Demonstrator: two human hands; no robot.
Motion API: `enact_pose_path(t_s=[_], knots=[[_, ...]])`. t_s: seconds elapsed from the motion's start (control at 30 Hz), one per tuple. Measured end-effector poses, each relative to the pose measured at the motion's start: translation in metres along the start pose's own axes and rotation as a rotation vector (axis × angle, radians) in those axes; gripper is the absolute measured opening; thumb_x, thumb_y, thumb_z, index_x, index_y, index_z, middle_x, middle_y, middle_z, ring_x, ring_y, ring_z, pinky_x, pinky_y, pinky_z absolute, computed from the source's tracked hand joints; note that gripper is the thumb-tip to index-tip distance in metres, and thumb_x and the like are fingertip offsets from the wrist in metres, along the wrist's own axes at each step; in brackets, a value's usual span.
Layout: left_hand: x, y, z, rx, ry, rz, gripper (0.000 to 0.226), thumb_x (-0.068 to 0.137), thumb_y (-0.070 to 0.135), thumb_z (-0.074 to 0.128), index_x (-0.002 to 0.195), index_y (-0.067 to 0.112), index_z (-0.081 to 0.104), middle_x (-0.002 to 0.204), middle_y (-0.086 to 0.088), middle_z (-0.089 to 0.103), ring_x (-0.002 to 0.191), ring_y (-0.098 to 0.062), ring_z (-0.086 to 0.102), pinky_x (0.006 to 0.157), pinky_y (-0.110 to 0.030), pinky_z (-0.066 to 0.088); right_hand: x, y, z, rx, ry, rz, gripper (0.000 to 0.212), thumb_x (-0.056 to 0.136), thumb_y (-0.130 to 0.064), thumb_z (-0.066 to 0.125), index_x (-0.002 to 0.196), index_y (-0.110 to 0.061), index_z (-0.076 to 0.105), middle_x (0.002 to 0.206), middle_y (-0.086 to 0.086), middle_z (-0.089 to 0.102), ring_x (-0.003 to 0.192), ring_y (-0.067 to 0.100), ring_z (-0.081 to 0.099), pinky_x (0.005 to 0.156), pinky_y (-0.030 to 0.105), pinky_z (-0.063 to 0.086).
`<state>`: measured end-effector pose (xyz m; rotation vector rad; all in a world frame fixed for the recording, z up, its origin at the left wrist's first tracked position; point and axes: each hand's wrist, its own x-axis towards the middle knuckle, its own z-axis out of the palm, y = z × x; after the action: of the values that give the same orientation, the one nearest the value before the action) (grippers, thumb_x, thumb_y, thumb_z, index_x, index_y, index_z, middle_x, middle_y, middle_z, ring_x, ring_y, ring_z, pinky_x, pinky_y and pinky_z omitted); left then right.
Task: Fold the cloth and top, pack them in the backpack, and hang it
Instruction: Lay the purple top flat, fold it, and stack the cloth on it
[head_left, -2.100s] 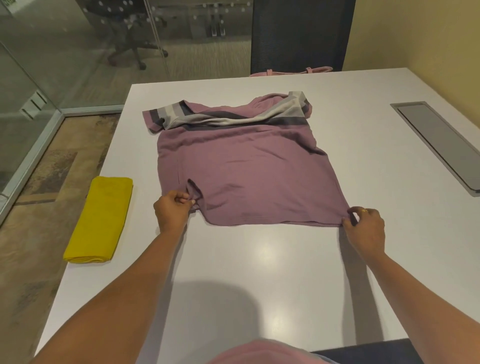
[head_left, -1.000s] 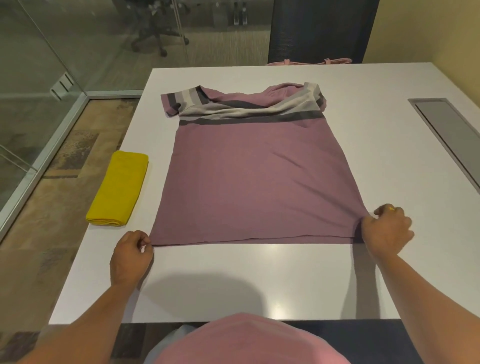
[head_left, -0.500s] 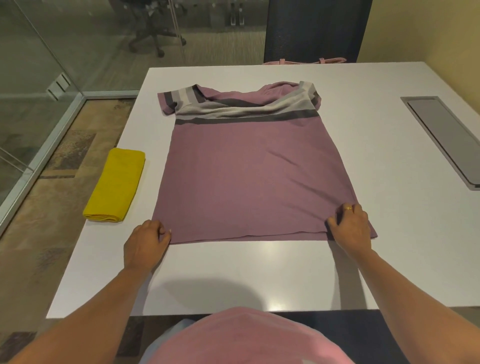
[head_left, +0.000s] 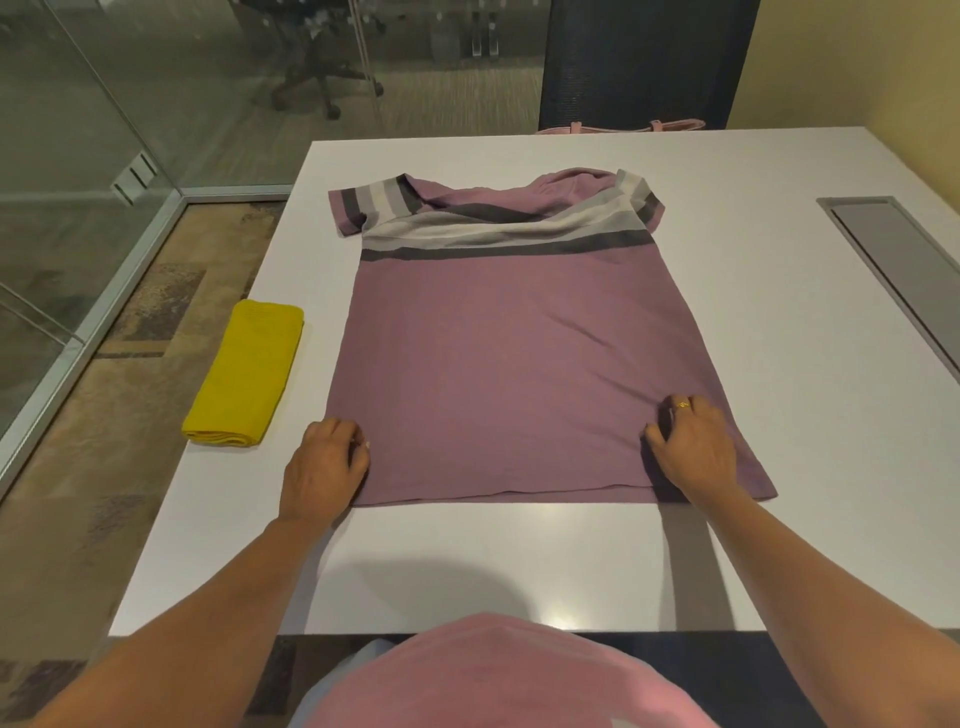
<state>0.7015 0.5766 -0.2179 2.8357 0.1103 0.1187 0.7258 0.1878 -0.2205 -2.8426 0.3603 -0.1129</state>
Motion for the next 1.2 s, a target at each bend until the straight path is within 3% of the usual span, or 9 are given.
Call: enact_pose_path(t_s=[0.17, 0.3, 0.4, 0.5, 0.57, 0.67, 0.8, 1.03, 1.2], knots=[[-0.008, -0.006, 0.007, 0.073, -0.041, -0.043, 0.019, 0.094, 0.029, 0.049, 0.090, 0.012, 0.057, 0.090, -0.008, 0.060, 0.084, -0.022, 0.054, 0.062, -0.031, 0.044, 0.000, 0.002, 0.002, -0.038, -0.005, 0.006, 0.029, 0.090, -0.025, 0.053, 0.099, 0.002, 0.057, 0.103, 0.020, 0.055, 0.097, 0.036, 0.049, 0.073, 0.040, 0.044], [-0.005, -0.009, 0.004, 0.149, -0.042, -0.042, 0.030, 0.096, 0.033, 0.044, 0.076, 0.012, 0.055, 0.077, -0.009, 0.064, 0.067, -0.021, 0.052, 0.056, -0.027, 0.036, -0.003, 0.008, 0.005, 0.019, 0.052, 0.013, 0.029, 0.091, -0.025, 0.051, 0.082, 0.001, 0.058, 0.090, 0.017, 0.056, 0.083, 0.034, 0.051, 0.062, 0.035, 0.041], [0.002, -0.006, 0.000, 0.211, -0.099, -0.065, 0.039, 0.097, 0.035, 0.039, 0.075, 0.012, 0.061, 0.075, -0.009, 0.067, 0.068, -0.025, 0.060, 0.058, -0.025, 0.037, 0.000, 0.009, 0.004, -0.047, 0.068, 0.085, 0.037, 0.094, -0.029, 0.045, 0.073, -0.002, 0.059, 0.082, 0.013, 0.058, 0.067, 0.026, 0.045, 0.059, 0.030, 0.033], [0.012, 0.000, 0.000, 0.151, -0.049, -0.062, 0.037, 0.096, 0.032, 0.044, 0.068, 0.012, 0.057, 0.069, -0.010, 0.066, 0.059, -0.023, 0.053, 0.056, -0.024, 0.034, 0.010, 0.006, 0.001, -0.061, 0.122, 0.085, 0.039, 0.094, -0.026, 0.046, 0.063, -0.003, 0.057, 0.074, 0.015, 0.060, 0.059, 0.027, 0.043, 0.057, 0.029, 0.034], [0.023, 0.006, 0.001, 0.085, 0.025, -0.016, 0.031, 0.094, 0.026, 0.050, 0.066, 0.013, 0.052, 0.068, -0.010, 0.064, 0.059, -0.020, 0.049, 0.055, -0.024, 0.033, 0.021, -0.001, 0.000, -0.047, 0.137, 0.029, 0.034, 0.092, -0.023, 0.050, 0.069, -0.001, 0.060, 0.077, 0.017, 0.059, 0.064, 0.029, 0.046, 0.057, 0.030, 0.037], [0.045, 0.016, 0.004, 0.011, 0.026, 0.060, 0.018, 0.093, 0.024, 0.052, 0.090, 0.009, 0.061, 0.091, -0.010, 0.064, 0.080, -0.023, 0.057, 0.063, -0.027, 0.040, 0.041, -0.015, 0.002, -0.014, 0.050, -0.105, 0.024, 0.090, -0.023, 0.054, 0.089, 0.000, 0.062, 0.093, 0.018, 0.059, 0.086, 0.035, 0.053, 0.066, 0.039, 0.046], [0.061, 0.025, 0.013, 0.048, -0.085, 0.080, 0.033, 0.094, 0.033, 0.049, 0.113, 0.008, 0.059, 0.113, -0.011, 0.060, 0.103, -0.027, 0.056, 0.079, -0.033, 0.045, 0.055, -0.025, 0.010, -0.057, -0.091, -0.144, 0.033, 0.093, -0.031, 0.050, 0.109, -0.003, 0.057, 0.109, 0.015, 0.056, 0.101, 0.033, 0.050, 0.074, 0.039, 0.045], [0.061, 0.020, 0.014, 0.092, -0.074, 0.093, 0.027, 0.095, 0.035, 0.045, 0.095, 0.010, 0.058, 0.096, -0.008, 0.062, 0.087, -0.021, 0.056, 0.064, -0.026, 0.035, 0.044, -0.017, 0.015, -0.059, -0.025, -0.190, 0.025, 0.094, -0.028, 0.049, 0.094, -0.004, 0.057, 0.095, 0.012, 0.057, 0.090, 0.029, 0.051, 0.060, 0.030, 0.036], [0.060, 0.019, 0.012, 0.171, -0.100, 0.053, 0.035, 0.097, 0.039, 0.038, 0.087, 0.013, 0.060, 0.088, -0.004, 0.064, 0.078, -0.019, 0.058, 0.061, -0.026, 0.037, 0.045, -0.015, 0.014, -0.068, -0.009, -0.139, 0.035, 0.095, -0.033, 0.047, 0.075, -0.007, 0.058, 0.078, 0.007, 0.055, 0.076, 0.030, 0.056, 0.055, 0.028, 0.033]])
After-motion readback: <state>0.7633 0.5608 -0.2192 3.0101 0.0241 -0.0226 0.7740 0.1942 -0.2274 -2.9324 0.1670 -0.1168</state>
